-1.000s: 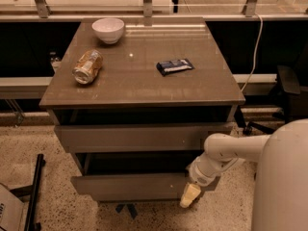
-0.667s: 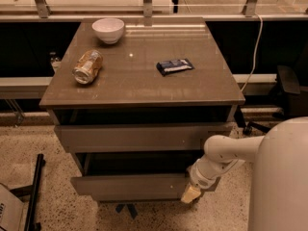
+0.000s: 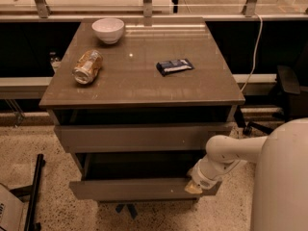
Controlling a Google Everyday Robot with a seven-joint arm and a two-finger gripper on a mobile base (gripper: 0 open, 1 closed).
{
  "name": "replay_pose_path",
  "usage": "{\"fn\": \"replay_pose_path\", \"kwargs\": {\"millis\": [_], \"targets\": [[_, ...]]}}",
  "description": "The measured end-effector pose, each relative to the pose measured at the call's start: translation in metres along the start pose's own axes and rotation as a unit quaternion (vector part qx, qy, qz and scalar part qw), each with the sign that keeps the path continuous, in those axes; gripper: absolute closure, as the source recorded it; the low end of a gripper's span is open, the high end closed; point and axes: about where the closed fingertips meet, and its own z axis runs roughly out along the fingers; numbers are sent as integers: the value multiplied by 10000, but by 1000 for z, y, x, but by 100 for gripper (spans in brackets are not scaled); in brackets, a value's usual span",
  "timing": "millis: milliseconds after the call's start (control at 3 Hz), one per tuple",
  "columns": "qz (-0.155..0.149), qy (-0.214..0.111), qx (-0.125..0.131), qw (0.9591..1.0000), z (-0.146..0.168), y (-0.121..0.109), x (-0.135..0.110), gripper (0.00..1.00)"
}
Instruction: Open middle drawer
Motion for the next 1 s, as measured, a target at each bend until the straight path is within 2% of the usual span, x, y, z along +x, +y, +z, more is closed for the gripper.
{"fn": "replay_pose_path", "kwargs": {"millis": [333, 1000], "targets": [[0, 0, 0, 10000, -4, 1, -1, 90], [0, 0, 0, 10000, -6, 1, -2, 44]]}}
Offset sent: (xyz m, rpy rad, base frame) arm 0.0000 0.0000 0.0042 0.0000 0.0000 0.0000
